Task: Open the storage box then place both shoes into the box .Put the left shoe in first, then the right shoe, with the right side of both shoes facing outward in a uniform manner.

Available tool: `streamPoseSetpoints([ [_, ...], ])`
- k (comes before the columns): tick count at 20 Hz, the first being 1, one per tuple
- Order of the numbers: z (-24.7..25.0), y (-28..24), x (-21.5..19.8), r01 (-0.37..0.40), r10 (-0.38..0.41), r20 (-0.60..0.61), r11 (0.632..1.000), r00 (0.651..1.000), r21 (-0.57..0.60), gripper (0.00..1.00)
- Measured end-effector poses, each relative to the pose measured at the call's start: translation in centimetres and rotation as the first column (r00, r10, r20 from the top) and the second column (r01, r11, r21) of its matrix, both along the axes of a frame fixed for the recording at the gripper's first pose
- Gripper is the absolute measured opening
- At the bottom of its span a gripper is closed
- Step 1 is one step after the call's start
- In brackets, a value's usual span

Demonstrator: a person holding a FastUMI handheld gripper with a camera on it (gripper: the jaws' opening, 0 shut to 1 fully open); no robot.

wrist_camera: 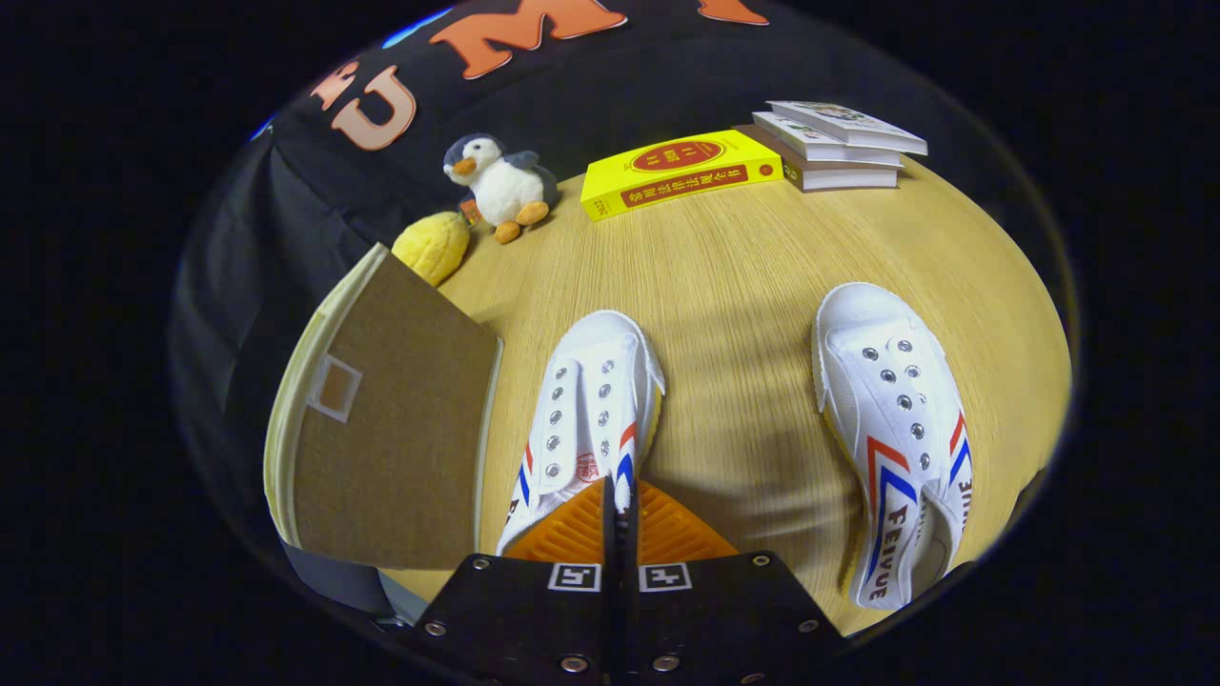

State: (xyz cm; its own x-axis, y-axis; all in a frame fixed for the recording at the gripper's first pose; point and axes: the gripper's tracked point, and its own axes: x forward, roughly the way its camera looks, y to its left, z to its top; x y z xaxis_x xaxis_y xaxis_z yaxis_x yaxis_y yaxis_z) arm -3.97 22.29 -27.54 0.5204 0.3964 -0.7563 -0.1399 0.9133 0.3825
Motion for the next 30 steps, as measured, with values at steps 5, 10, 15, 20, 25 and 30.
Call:
streamPoseSetpoints([
  [5, 6.1, 0.7, 0.8, 0.043, -0.048, 0.093, 0.998, 0.994, 0.056, 0.0],
  [10, 14.6, 4.2, 0.9, 0.033, -0.059, 0.207, 0.991, 0.977, 0.128, 0.0],
  [15, 19.4, 10.8, -0.7, -0.028, -0.025, 0.251, 0.979, 0.968, 0.204, 0.0],
  [20, 18.3, 18.0, -2.1, -0.075, 0.021, 0.241, 0.973, 0.97, 0.218, 0.0],
  [25, 14.7, 22.5, -3.7, -0.088, 0.053, 0.175, 0.975, 0.983, 0.203, 0.0],
  [30, 11.2, 24.3, -3.9, -0.09, 0.075, 0.142, 0.991, 0.987, 0.101, 0.0],
])
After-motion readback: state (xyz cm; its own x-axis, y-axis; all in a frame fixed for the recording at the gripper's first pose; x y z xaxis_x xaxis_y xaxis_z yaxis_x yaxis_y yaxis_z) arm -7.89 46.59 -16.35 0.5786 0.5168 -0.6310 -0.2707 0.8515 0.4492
